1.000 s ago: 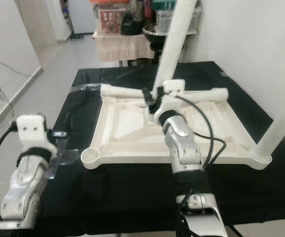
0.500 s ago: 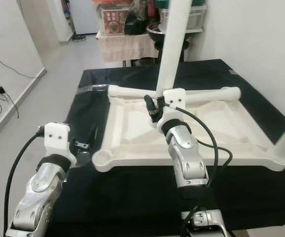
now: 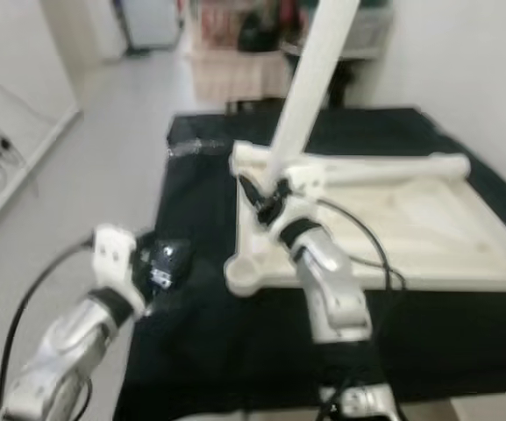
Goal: Building children table
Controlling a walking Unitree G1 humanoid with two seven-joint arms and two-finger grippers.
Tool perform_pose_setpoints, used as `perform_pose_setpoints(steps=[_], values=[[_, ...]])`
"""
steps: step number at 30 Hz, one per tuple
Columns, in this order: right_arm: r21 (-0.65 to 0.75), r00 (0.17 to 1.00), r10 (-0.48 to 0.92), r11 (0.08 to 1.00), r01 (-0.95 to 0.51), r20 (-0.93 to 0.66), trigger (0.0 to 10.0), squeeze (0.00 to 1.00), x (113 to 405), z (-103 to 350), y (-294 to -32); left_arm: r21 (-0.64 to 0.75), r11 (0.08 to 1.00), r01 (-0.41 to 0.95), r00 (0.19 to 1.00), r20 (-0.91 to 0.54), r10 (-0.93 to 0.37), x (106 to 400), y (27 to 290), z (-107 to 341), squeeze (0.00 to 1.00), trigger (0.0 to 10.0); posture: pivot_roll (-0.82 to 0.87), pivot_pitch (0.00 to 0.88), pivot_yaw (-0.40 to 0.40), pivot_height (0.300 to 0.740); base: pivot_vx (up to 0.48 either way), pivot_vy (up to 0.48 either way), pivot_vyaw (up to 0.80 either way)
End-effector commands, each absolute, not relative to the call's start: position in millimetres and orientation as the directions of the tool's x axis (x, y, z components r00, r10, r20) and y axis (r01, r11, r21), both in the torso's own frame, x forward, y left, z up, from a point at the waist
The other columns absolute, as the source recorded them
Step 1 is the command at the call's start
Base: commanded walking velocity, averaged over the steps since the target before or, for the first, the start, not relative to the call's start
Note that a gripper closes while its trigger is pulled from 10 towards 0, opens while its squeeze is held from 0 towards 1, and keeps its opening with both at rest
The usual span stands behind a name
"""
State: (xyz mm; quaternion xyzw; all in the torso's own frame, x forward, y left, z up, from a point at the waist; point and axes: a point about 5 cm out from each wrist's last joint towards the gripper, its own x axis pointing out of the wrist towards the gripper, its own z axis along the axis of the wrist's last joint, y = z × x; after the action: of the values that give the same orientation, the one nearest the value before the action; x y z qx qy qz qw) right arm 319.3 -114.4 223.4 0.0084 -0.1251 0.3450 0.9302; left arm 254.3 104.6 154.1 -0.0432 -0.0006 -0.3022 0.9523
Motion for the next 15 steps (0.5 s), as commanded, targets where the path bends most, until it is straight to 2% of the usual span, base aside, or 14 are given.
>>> perform_pose_setpoints(steps=[1, 2, 4, 5, 8, 10, 12, 15], values=[[-0.104, 0.657, 0.717, 0.69, -0.717, 0.23, 10.0, 0.0, 311.2, 223.1, -114.1, -0.109, 0.762, 0.638, 0.767, 0.004, -0.641, 246.3, 97.4, 149.8, 0.0, 10.0, 0.01, 0.036, 0.025, 0.74, 0.0, 0.0, 0.0], [-0.123, 0.563, 0.804, 0.589, -0.799, 0.193, 10.0, 0.0, 303.7, 219.6, -111.9, -0.123, 0.718, 0.685, 0.723, -0.007, -0.691, 238.4, 96.2, 147.1, 0.0, 10.0, 0.02, 0.039, 0.026, 0.74, 0.0, 0.0, 0.0], [-0.123, 0.563, 0.804, 0.589, -0.799, 0.193, 10.0, 0.0, 303.7, 219.6, -111.9, -0.123, 0.718, 0.685, 0.723, -0.007, -0.691, 238.4, 96.2, 147.1, 0.0, 10.0, 0.02, 0.039, 0.026, 0.74, 0.0, 0.0, 0.0], [-0.124, 0.481, 0.861, 0.502, -0.856, 0.163, 10.0, 0.0, 298.9, 217.0, -113.3, -0.132, 0.677, 0.724, 0.681, -0.02, -0.732, 231.5, 95.6, 145.4, 0.0, 10.0, 0.02, 0.044, 0.027, 0.74, 0.0, 0.0, 0.0], [-0.095, 0.315, 0.944, 0.324, -0.941, 0.095, 10.0, 0.0, 296.7, 214.1, -122.3, -0.098, 0.6, 0.794, 0.598, -0.058, -0.8, 219.0, 97.3, 144.0, 0.0, 10.0, 0.03, 0.062, 0.022, 0.74, 0.0, 0.0, 0.0], [-0.095, 0.315, 0.944, 0.324, -0.941, 0.095, 10.0, 0.0, 296.7, 214.1, -122.3, -0.098, 0.6, 0.794, 0.598, -0.058, -0.8, 219.0, 97.3, 144.0, 0.0, 10.0, 0.03, 0.062, 0.022, 0.74, 0.0, 0.0, 0.0], [-0.092, 0.257, 0.966, 0.259, -0.961, 0.039, 10.0, 0.0, 300.6, 211.5, -126.3, -0.059, 0.568, 0.821, 0.562, -0.096, -0.822, 211.1, 99.8, 141.3, 0.0, 10.0, 0.04, 0.086, 0.022, 0.74, 0.0, 0.0, 0.0], [-0.094, 0.258, 0.966, 0.258, -0.962, 0.008, 10.0, 0.0, 311.0, 209.7, -127.9, -0.026, 0.587, 0.809, 0.581, -0.12, -0.805, 205.2, 104.1, 140.1, 0.0, 10.0, 0.05, 0.11, 0.023, 0.74, 0.0, 0.0, 0.0]])
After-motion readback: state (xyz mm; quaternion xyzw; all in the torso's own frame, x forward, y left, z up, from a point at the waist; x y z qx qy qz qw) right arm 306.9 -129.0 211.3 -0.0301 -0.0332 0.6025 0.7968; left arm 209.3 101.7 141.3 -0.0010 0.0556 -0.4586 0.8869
